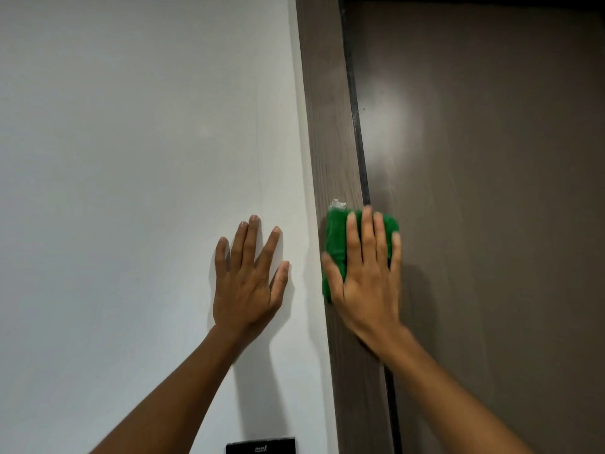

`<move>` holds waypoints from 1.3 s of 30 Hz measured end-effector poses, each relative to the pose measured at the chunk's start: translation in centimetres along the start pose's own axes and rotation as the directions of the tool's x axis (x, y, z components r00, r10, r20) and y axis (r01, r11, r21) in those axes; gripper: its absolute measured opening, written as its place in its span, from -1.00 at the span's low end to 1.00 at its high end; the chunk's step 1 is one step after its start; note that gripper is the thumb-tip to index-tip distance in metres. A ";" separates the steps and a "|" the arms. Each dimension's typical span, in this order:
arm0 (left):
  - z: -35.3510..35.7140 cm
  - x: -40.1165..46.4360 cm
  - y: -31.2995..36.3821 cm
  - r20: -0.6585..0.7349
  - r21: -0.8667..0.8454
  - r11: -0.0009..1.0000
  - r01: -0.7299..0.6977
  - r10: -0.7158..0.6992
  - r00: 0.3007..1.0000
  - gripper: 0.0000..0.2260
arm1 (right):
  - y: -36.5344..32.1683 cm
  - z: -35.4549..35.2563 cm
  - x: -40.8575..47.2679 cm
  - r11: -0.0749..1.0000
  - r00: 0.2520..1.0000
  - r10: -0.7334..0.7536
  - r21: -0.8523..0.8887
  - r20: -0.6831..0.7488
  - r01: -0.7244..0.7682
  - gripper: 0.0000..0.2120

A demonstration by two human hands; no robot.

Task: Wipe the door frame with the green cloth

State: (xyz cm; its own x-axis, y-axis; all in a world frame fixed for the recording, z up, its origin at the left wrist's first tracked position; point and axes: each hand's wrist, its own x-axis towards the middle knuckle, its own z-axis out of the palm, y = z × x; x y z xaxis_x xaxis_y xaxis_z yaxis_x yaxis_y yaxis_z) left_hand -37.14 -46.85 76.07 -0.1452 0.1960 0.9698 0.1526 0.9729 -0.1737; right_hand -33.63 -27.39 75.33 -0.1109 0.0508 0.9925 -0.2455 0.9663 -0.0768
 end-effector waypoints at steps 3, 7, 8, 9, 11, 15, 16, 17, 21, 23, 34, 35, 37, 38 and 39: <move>0.2 0.0 0.0 -0.010 0.007 1.000 -0.008 0.008 1.000 -0.44 | -0.7 -0.4 5.9 1.000 1.000 0.021 -0.006 -0.015 -0.021 -0.31; 0.3 0.0 -0.1 -0.015 0.010 1.000 -0.016 0.017 1.000 -0.44 | -1.0 0.2 4.1 0.976 0.981 -0.187 -0.102 0.052 0.191 -0.34; 0.4 0.0 -0.3 -0.011 0.009 1.000 -0.022 0.022 1.000 -0.45 | -0.6 0.5 2.3 0.957 0.963 -0.259 -0.119 0.073 0.266 -0.34; 0.3 0.1 -0.4 -0.008 0.006 1.000 -0.025 0.025 1.000 -0.45 | 0.0 0.5 0.4 0.938 0.946 -0.312 -0.129 0.091 0.322 -0.35; 0.3 0.0 -0.4 0.002 -0.003 1.000 -0.025 0.025 1.000 -0.44 | 1.4 0.6 -2.6 0.921 0.929 -0.356 -0.130 0.104 0.367 -0.37; 0.3 -0.1 -0.1 -0.013 -0.018 1.000 -0.013 0.013 1.000 -0.44 | 2.4 -0.4 0.0 0.976 0.976 -0.208 -0.046 0.061 0.211 -0.35; 0.4 0.0 0.0 -0.017 -0.018 1.000 -0.010 0.009 1.000 -0.44 | 2.0 -0.6 2.3 0.989 0.989 -0.146 -0.003 0.035 0.146 -0.34; 0.3 0.0 -0.1 -0.018 -0.015 1.000 -0.007 0.006 1.000 -0.44 | 1.4 -0.8 4.7 0.996 0.996 -0.083 0.035 0.010 0.083 -0.34; 0.4 0.0 -0.1 -0.028 -0.017 1.000 -0.008 0.008 1.000 -0.44 | -1.3 -0.8 12.5 1.000 1.000 0.022 -0.002 -0.017 -0.022 -0.36; 0.4 0.0 -0.1 -0.033 -0.029 0.999 -0.014 0.013 0.999 -0.44 | -2.0 -0.3 12.6 0.993 0.995 -0.095 -0.070 0.001 0.095 -0.35; 0.1 -0.1 0.1 -0.035 -0.051 0.999 -0.009 0.007 0.999 -0.44 | -1.8 -0.8 15.0 0.999 0.997 0.033 0.005 -0.072 -0.032 -0.34; 0.2 -0.1 0.0 -0.037 -0.049 0.999 -0.007 0.006 0.999 -0.44 | -2.6 -0.7 16.1 0.995 0.992 0.095 0.012 -0.087 -0.095 -0.33; 0.4 0.0 0.0 -0.049 -0.052 0.999 -0.009 0.006 0.999 -0.44 | -3.8 -0.4 17.1 0.990 0.984 0.142 -0.003 -0.111 -0.143 -0.33; 0.4 0.1 -0.1 -0.052 -0.053 0.999 -0.010 0.007 0.999 -0.45 | -4.3 -0.2 17.0 0.994 0.990 0.102 -0.026 -0.102 -0.105 -0.33; 0.5 0.1 -0.1 -0.051 -0.048 0.999 -0.007 0.004 0.999 -0.45 | -4.4 0.0 16.6 0.998 0.996 0.033 -0.053 -0.084 -0.037 -0.34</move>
State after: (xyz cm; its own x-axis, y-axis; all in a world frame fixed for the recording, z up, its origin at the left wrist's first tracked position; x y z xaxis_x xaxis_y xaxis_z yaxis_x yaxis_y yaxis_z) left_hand -37.66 -46.91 76.13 -0.0947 0.1938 0.9765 0.2008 0.9644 -0.1720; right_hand -34.35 -30.80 92.10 -0.0372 0.1035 0.9939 -0.1896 0.9758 -0.1087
